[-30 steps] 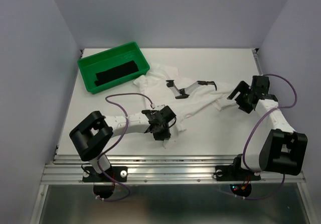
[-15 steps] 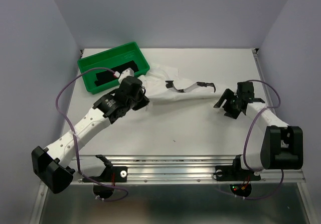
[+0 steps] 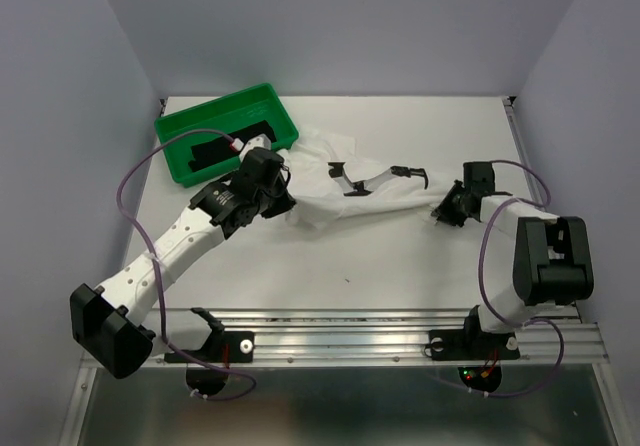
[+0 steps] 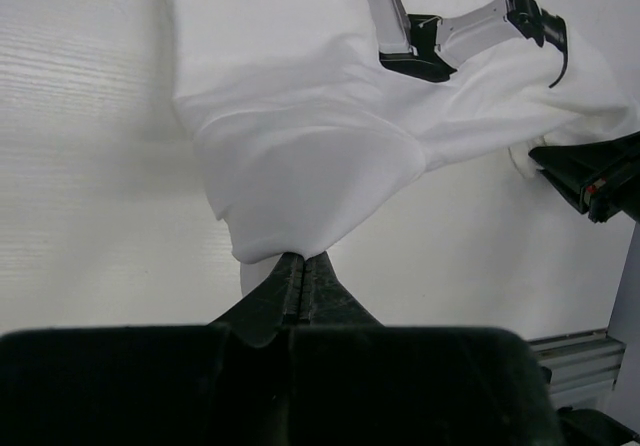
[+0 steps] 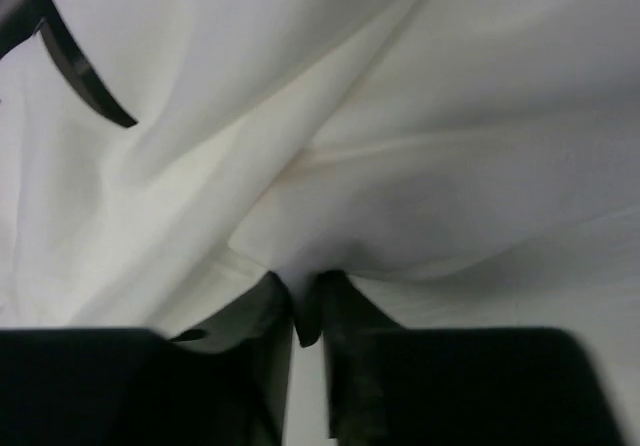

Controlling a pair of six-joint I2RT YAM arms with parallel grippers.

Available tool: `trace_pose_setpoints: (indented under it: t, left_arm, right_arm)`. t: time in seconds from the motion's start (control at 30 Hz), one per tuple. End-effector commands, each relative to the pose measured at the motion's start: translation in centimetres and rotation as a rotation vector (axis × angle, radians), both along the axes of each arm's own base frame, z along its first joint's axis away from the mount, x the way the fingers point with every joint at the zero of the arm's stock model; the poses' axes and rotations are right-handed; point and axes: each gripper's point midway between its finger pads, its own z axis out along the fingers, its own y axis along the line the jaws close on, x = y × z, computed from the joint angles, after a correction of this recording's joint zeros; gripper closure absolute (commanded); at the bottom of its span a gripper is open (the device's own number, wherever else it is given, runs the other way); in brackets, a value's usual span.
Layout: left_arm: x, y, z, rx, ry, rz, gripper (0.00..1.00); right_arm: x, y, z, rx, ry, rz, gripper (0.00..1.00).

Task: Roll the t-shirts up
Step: Flatten out the T-shirt at the center of the board.

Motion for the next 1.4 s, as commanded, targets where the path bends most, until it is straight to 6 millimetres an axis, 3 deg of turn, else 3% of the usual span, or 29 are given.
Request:
trace_pose_setpoints:
  t: [0.0,0.03,0.07,0.1,0.13,0.2,0.23,0.4,0.5,0.57,0.77,0.8,0.83,0.9,0.93,0.97,1.0,1.03,1.07,1.13,1.17,1.23,1.27,1.37]
  left_arm:
    - [1.9,0.3,2.9,-0.012,-0.078,-0.008,1.0]
    - [2.5,0.5,3.1,-0.007,-0.081,-0.003,1.0]
    - [3.2,0.6,4.5,-0.016,-0.111,0.004,1.0]
    - [3.7,0.8,5.4,-0.012,-0.132,0.001,1.0]
    - [5.0,1.3,7.3,-0.022,-0.167,0.024,1.0]
    - [5.8,2.1,9.2,-0.021,-0.2,0.039,1.0]
    - [6.6,3.0,11.2,-0.021,-0.239,0.057,1.0]
    - [7.9,7.1,14.5,-0.034,-0.315,0.118,1.0]
    - [8.2,9.5,14.7,-0.03,-0.326,0.15,1.0]
    - [8.1,10.6,14.7,-0.02,-0.334,0.17,1.0]
    - [7.8,11.1,14.3,-0.036,-0.329,0.135,1.0]
    - [7.8,11.0,14.3,-0.04,-0.329,0.128,1.0]
    - [7.8,10.8,14.1,-0.045,-0.327,0.121,1.0]
    - [7.5,10.0,13.9,-0.072,-0.322,0.082,1.0]
    - [7.1,9.8,13.9,-0.082,-0.324,0.069,1.0]
    - [6.8,9.7,13.0,-0.086,-0.306,0.058,1.0]
    - [6.0,9.1,12.0,-0.102,-0.286,0.025,1.0]
    - [5.7,9.2,12.4,-0.104,-0.298,0.024,1.0]
    - [5.2,9.1,10.6,-0.093,-0.262,0.009,1.0]
    - [4.1,9.2,9.2,-0.083,-0.235,-0.002,1.0]
    - [3.4,9.4,7.0,-0.069,-0.187,-0.007,1.0]
    - [2.3,9.6,5.5,-0.057,-0.163,-0.012,1.0]
    - [1.6,9.7,3.6,-0.049,-0.123,-0.012,1.0]
    - [0.2,9.7,1.2,-0.049,-0.08,-0.024,1.0]
  right_arm:
    - [3.6,-1.4,0.6,-0.068,-0.027,-0.077,0.93]
    - [3.9,-2.4,1.0,-0.119,-0.012,-0.102,0.99]
    - [4.7,-2.7,2.1,-0.136,-0.032,-0.104,0.99]
    - [6.4,-3.1,4.5,-0.151,-0.086,-0.109,0.99]
    - [6.5,-3.8,6.3,-0.192,-0.11,-0.117,0.99]
    - [7.2,-5.4,9.2,-0.231,-0.164,-0.155,0.99]
    - [7.2,-6.7,12.0,-0.265,-0.216,-0.183,0.99]
    - [4.8,-9.3,17.3,-0.348,-0.331,-0.255,0.99]
    - [2.4,-10.1,17.1,-0.382,-0.316,-0.278,0.99]
    - [1.0,-10.2,15.9,-0.394,-0.275,-0.272,0.99]
    - [-2.2,-9.7,15.0,-0.381,-0.239,-0.267,0.95]
    - [-2.4,-9.7,14.8,-0.385,-0.231,-0.271,0.88]
    - [-2.9,-9.7,14.0,-0.386,-0.204,-0.27,0.63]
    - [-3.4,-9.6,12.9,-0.378,-0.168,-0.269,0.48]
    - [-4.0,-9.4,11.9,-0.367,-0.136,-0.271,0.3]
    - [-4.2,-9.2,11.5,-0.354,-0.126,-0.267,0.26]
    - [-4.6,-8.8,10.8,-0.336,-0.115,-0.26,0.25]
    - [-4.7,-8.8,10.5,-0.334,-0.108,-0.261,0.25]
    - [-4.8,-8.4,10.5,-0.317,-0.113,-0.252,0.25]
    - [-5.0,-7.8,10.5,-0.29,-0.119,-0.235,0.25]
    - [-5.2,-7.0,10.2,-0.256,-0.114,-0.208,0.26]
    - [-5.4,-6.1,10.4,-0.219,-0.131,-0.178,0.27]
    - [-5.7,-5.1,9.9,-0.174,-0.13,-0.145,0.28]
    - [-5.9,-3.1,9.6,-0.091,-0.143,-0.058,0.34]
